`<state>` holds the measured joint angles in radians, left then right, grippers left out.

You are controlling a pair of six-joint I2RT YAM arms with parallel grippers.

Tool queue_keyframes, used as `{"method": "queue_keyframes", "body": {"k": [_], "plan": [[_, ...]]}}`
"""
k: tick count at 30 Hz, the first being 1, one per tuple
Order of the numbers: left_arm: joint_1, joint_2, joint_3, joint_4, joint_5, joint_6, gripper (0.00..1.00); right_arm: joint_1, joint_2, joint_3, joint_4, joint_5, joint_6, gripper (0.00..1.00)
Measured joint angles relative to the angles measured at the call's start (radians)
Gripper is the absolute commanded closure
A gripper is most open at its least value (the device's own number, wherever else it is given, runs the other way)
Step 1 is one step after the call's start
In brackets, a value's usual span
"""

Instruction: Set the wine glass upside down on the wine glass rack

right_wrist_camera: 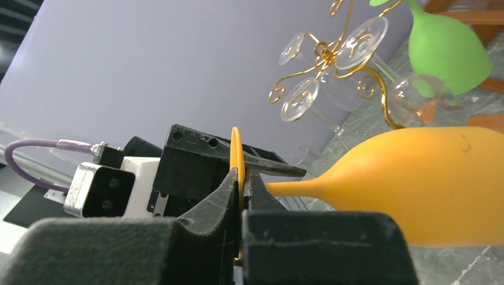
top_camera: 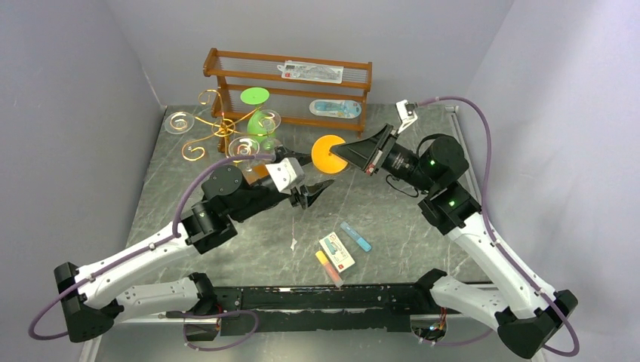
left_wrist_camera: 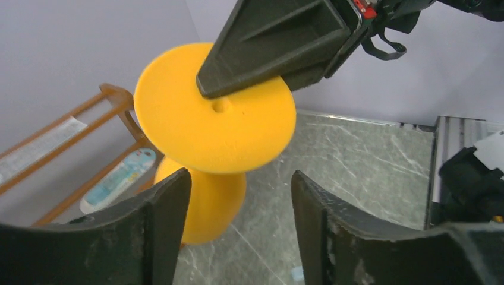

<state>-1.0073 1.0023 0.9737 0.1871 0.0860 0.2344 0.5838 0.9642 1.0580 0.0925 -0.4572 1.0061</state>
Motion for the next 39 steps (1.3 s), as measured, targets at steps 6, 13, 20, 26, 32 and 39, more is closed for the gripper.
{"method": "queue_keyframes", "body": {"k": [6,13,20,26,32,39], "plan": [[-0.002,-0.036,0.0,-0.082,0.003,-0.172,0.17,0.0,-0.013,-0.011,-0.011,0.069,-0.006,1.0],[-0.003,-0.087,0.008,-0.093,-0.021,-0.537,0.14,0.0,-0.034,-0.08,0.024,0.067,-0.04,1.0],[-0.002,-0.038,0.085,-0.136,-0.054,-0.797,0.26,0.0,-0.079,-0.133,0.085,0.013,-0.078,1.0],[0.032,0.016,0.106,-0.14,-0.035,-0.929,0.58,0.0,-0.119,-0.135,0.126,-0.032,-0.106,1.0],[0.06,0.009,0.105,-0.102,0.017,-1.004,0.89,0.0,-0.12,-0.136,0.127,-0.05,-0.126,1.0],[0.088,0.009,0.11,-0.084,0.086,-1.026,0.95,0.0,-0.121,-0.137,0.142,-0.056,-0.132,0.77]]}}
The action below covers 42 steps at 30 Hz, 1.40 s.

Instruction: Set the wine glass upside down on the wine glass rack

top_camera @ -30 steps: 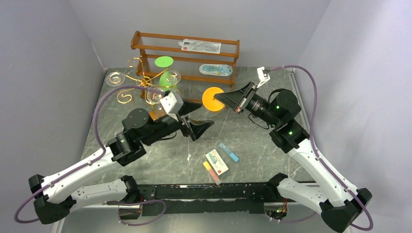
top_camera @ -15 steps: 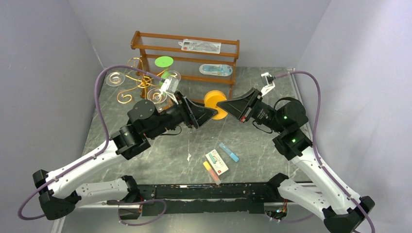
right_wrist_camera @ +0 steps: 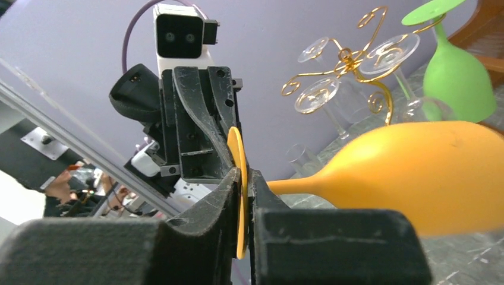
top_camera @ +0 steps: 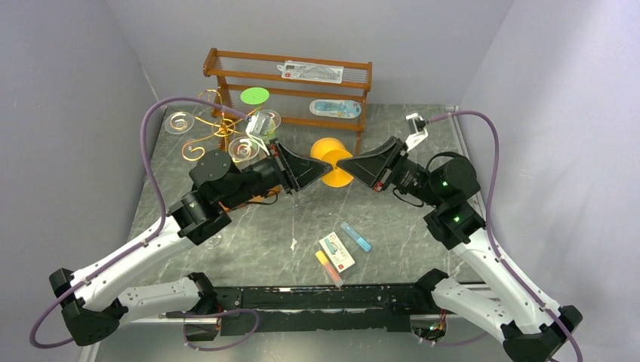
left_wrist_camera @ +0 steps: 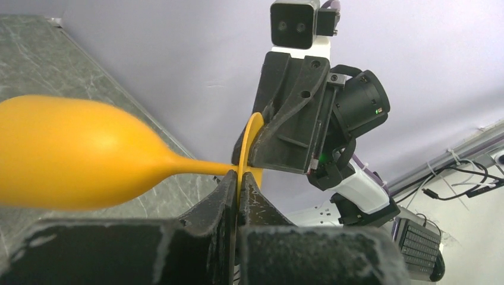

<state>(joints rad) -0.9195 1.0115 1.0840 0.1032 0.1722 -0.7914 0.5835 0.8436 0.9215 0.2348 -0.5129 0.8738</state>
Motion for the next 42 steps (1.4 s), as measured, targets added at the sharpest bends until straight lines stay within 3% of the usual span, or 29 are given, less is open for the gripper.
{"method": "queue_keyframes", "body": {"k": [5,12,21,27,31,36,42], "plan": [[0.038,0.016,0.04,-0.017,0.057,0.002,0.95,0.0,-0.015,-0.001,-0.009,0.024,-0.017,0.38],[0.17,0.062,0.189,-0.042,0.2,0.002,0.95,0.0,-0.115,-0.02,-0.023,0.096,-0.076,0.14],[0.364,0.121,0.401,-0.13,0.3,0.074,0.95,0.0,-0.323,-0.092,-0.016,0.28,-0.15,0.12],[0.481,0.167,0.51,-0.198,0.301,0.151,0.95,0.0,-0.335,-0.097,-0.032,0.32,-0.183,0.12],[0.628,0.196,0.518,-0.204,0.335,0.153,0.95,0.0,-0.322,-0.097,-0.046,0.324,-0.2,0.12],[0.871,0.235,0.449,-0.099,0.448,0.036,0.95,0.0,-0.305,-0.097,-0.067,0.323,-0.21,0.12],[1.183,0.269,0.273,0.149,0.6,-0.21,0.95,0.0,-0.306,-0.097,-0.072,0.322,-0.209,0.13]]}}
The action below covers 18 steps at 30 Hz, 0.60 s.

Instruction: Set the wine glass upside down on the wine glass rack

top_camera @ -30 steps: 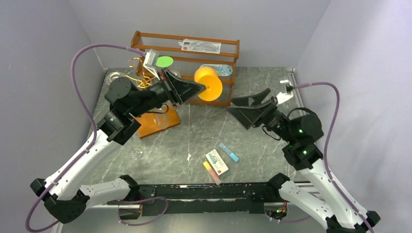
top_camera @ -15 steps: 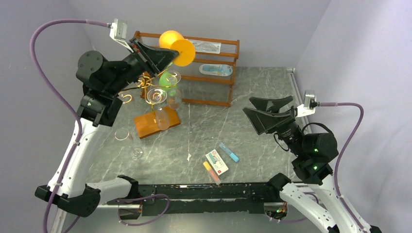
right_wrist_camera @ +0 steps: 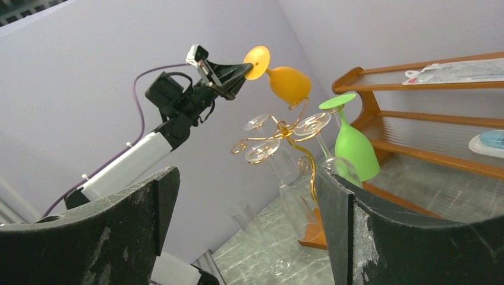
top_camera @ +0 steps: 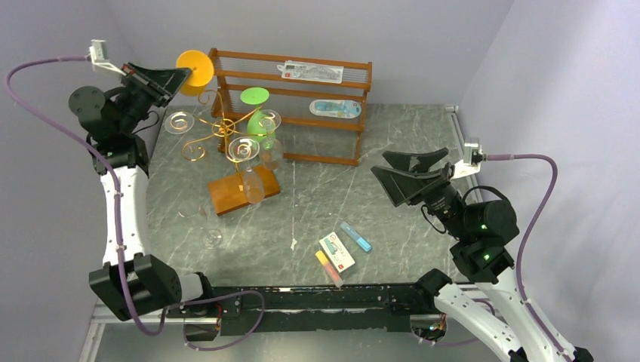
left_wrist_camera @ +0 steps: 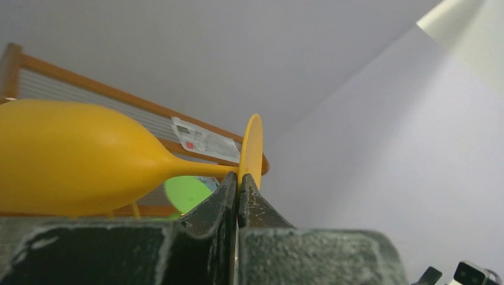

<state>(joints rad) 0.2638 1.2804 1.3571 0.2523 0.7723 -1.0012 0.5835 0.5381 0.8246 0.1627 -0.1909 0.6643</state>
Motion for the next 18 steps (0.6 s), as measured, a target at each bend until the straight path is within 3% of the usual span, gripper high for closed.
{"method": "queue_keyframes", "body": {"k": [8,18], "plan": [[0.139,0.006,-0.083,0.129,0.053,-0.125,0.95,0.0,0.004,0.0,-0.005,-0.003,-0.005,0.13],[0.146,0.02,-0.079,-0.025,0.037,-0.066,0.95,0.0,0.005,0.0,-0.011,-0.003,-0.008,0.13]]}}
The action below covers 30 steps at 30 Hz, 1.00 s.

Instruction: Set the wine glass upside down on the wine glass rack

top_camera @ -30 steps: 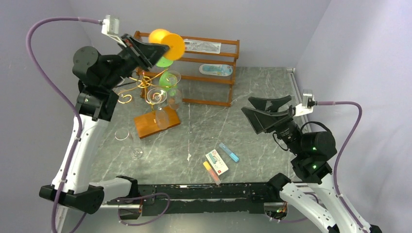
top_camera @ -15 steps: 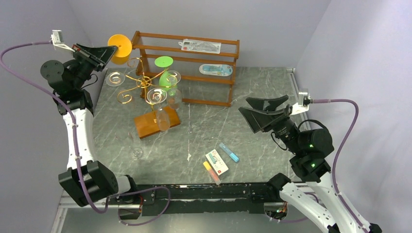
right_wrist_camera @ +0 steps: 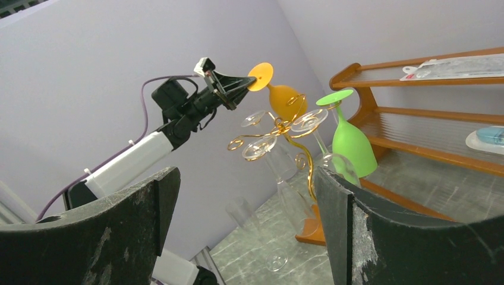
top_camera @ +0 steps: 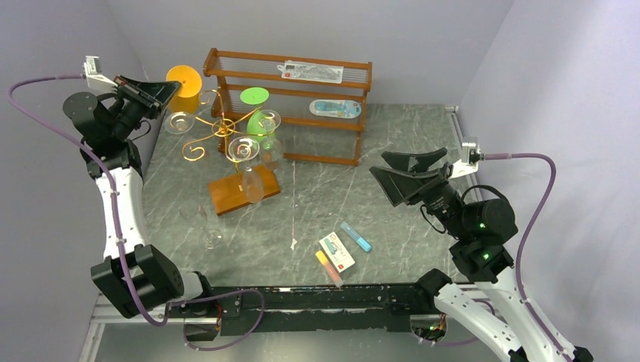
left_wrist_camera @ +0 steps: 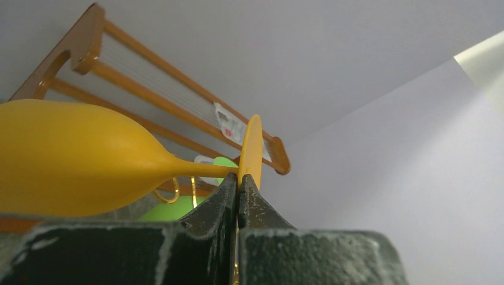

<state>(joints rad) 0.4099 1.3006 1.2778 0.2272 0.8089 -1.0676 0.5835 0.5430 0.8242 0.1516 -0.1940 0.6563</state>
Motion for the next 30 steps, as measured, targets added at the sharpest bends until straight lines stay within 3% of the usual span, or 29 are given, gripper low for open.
{"method": "queue_keyframes", "body": {"k": [14,30], "plan": [[0.0,0.068,0.017,-0.166,0.007,-0.007,0.95,0.0,0.0,0.0,-0.001,0.001,0.0,0.14],[-0.012,0.112,0.054,-0.232,0.011,-0.019,0.95,0.0,0.005,-0.001,0.0,0.003,0.004,0.14]]}}
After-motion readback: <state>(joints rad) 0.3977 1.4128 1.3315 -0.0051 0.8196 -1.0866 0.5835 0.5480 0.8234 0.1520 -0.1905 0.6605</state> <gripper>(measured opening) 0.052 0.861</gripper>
